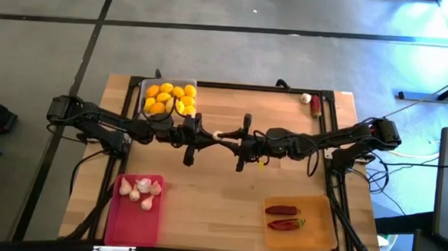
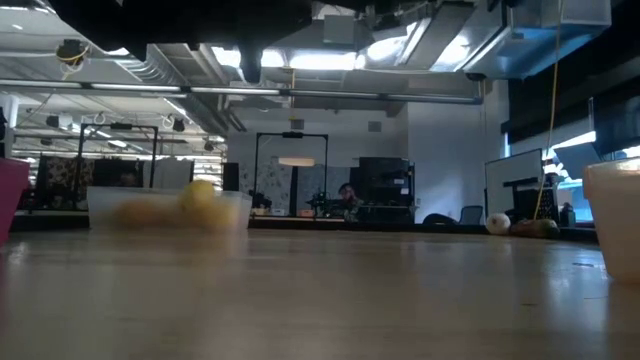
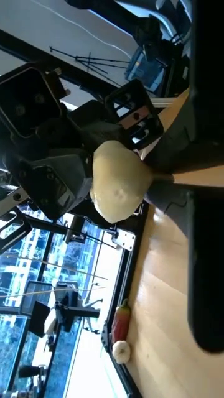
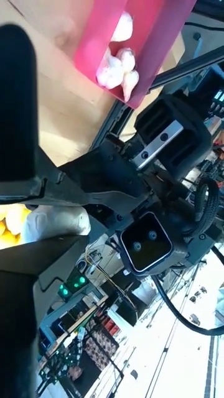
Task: Sort produce into baskets
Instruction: Put the white garlic into the bottom left red bin
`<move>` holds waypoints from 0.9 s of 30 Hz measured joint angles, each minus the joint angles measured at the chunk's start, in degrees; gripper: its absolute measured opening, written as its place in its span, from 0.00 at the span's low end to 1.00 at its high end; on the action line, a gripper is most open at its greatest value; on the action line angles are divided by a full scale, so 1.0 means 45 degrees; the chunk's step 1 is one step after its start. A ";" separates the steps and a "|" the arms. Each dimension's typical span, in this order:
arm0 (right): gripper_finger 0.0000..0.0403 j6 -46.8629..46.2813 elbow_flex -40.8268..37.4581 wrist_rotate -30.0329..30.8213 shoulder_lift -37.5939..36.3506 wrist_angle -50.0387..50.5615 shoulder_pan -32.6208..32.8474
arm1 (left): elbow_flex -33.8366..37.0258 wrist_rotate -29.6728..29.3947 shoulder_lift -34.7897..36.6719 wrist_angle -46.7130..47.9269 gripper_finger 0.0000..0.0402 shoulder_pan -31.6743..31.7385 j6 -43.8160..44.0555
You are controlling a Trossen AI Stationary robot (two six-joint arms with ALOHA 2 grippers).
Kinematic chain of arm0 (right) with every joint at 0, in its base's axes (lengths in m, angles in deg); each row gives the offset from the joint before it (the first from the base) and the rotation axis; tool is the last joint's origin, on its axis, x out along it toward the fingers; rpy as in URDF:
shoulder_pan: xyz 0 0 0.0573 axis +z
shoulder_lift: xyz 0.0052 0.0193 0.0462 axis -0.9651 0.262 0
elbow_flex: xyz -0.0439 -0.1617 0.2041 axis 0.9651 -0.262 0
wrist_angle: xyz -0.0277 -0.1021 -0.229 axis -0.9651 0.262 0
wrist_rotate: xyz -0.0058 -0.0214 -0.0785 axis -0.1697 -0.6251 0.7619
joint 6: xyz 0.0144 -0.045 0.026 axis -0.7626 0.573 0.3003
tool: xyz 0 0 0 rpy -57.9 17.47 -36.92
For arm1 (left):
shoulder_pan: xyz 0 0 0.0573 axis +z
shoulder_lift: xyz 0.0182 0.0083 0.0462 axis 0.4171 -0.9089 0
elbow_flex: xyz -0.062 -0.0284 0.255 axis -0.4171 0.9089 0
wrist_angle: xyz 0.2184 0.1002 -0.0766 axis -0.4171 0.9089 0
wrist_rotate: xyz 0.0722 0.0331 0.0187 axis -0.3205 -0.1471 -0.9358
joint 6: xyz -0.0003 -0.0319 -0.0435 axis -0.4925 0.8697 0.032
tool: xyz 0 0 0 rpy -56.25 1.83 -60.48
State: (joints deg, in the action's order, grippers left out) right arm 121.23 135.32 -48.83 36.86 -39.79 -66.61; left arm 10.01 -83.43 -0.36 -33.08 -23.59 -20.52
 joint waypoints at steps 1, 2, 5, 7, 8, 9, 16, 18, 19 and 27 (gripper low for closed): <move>0.18 -0.0009 0.0000 -0.0037 0.0000 -0.0009 0.0000 | 0.0004 -0.0001 0.0000 -0.0005 0.03 0.0000 -0.0072; 0.18 -0.0043 0.0000 -0.0054 0.0000 -0.0022 0.0000 | 0.0004 -0.0001 0.0000 -0.0010 0.02 0.0000 -0.0121; 0.21 -0.0513 0.0000 -0.0133 0.0000 -0.0102 0.0000 | 0.0004 -0.0008 0.0000 -0.0019 0.02 0.0015 -0.0140; 0.25 -0.0735 0.0000 -0.0180 0.0000 -0.0109 0.0002 | 0.0004 -0.0028 0.0000 -0.0024 0.03 0.0018 -0.0158; 0.28 -0.0778 0.0000 -0.0213 0.0000 -0.0106 0.0006 | 0.0004 -0.0035 0.0000 -0.0026 0.03 0.0019 -0.0160; 0.31 -0.0788 0.0000 -0.0230 0.0000 -0.0100 0.0024 | 0.0004 -0.0053 0.0000 -0.0035 0.03 0.0019 -0.0161; 0.44 -0.0971 0.0000 0.1443 -0.0558 0.0482 0.0937 | 0.0004 -0.0167 0.0022 0.0846 0.02 -0.0031 -0.0702; 0.45 -0.1022 0.0000 0.1862 -0.0863 0.1283 0.1256 | 0.0004 -0.0291 0.0016 0.1455 0.03 -0.0142 -0.0869; 0.45 -0.1157 0.0000 0.2115 -0.1005 0.1838 0.1409 | 0.0004 -0.0348 0.0015 0.1744 0.03 -0.0184 -0.0941; 0.46 -0.4153 0.0005 0.2590 -0.1521 0.7147 0.1651 | -0.0014 -0.0477 0.1119 0.5517 0.04 -0.0597 -0.1367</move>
State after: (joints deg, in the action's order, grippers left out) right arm 102.54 135.34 -37.17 30.02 -7.63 -59.18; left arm 9.95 -85.57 4.68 -8.26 -26.28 -26.67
